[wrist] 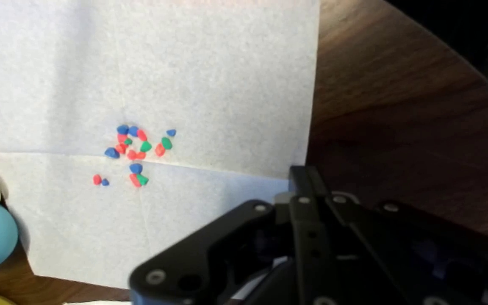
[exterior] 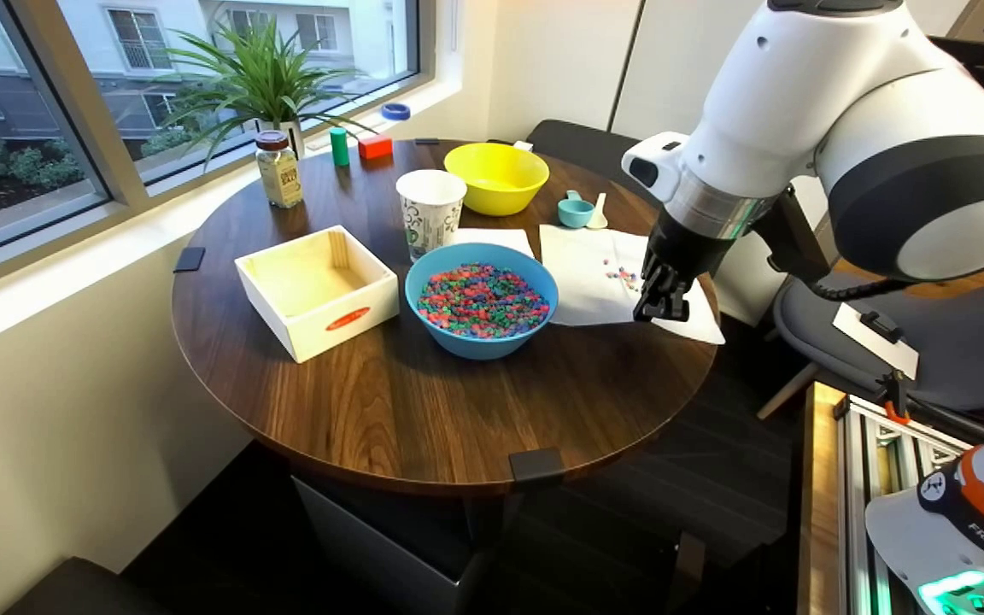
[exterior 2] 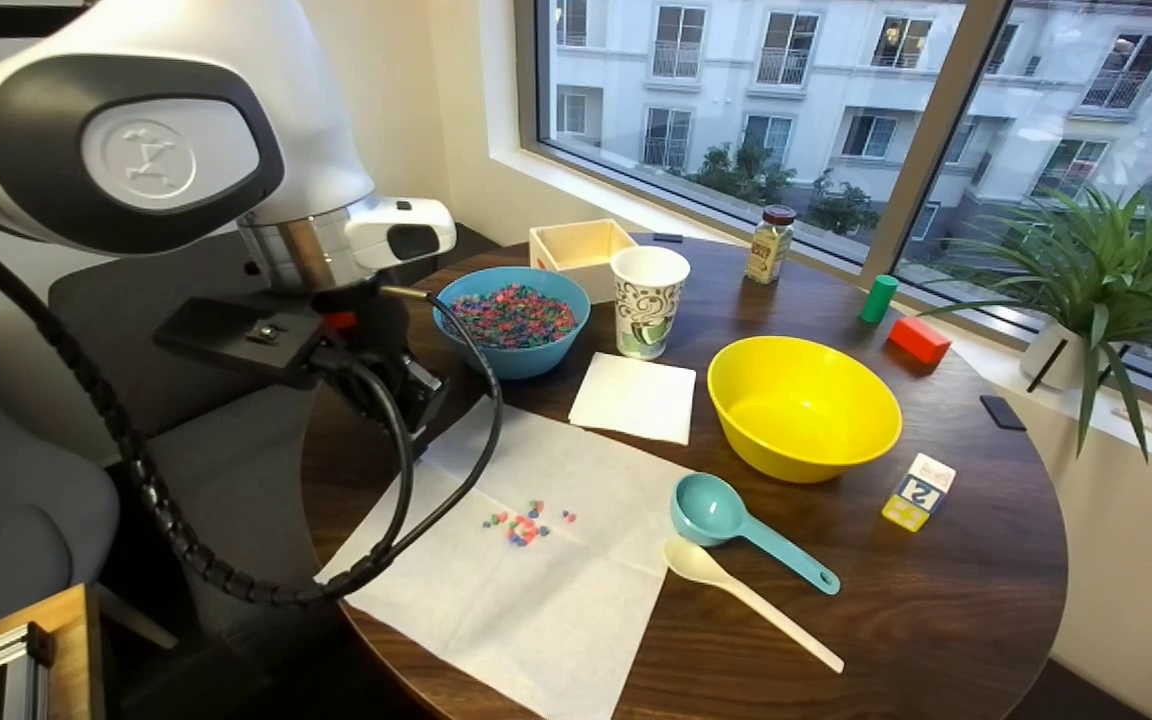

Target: Pick up some if the substance in the blue bowl and put it on the white paper towel, fold the paper towel into half from left to right

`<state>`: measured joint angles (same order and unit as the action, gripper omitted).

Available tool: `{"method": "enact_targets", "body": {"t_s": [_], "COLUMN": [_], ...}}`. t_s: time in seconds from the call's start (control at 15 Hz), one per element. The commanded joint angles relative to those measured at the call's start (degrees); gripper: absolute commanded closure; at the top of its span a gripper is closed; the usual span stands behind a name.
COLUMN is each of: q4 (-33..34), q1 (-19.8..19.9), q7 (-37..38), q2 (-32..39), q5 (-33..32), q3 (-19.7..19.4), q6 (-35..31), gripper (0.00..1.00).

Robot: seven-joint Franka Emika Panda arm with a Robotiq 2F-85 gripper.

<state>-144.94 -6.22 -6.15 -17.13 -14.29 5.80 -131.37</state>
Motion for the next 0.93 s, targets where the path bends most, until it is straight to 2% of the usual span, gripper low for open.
{"method": "enact_targets", "body": {"t_s": [0.0, 0.33, 0.87], "q4": [-1.0, -1.0, -0.7], "q1": [0.5, 0.3, -2.0], "q7": [-1.2, -2.0, -6.8], "q2": [-2.5, -3.6, -2.7], "q5": [0.9, 2.3, 8.9], "q3": [-1.2, -2.7, -2.9], "q6": [-1.8, -4.7, -8.4], "gripper": [1.0, 1.0, 1.0]}}
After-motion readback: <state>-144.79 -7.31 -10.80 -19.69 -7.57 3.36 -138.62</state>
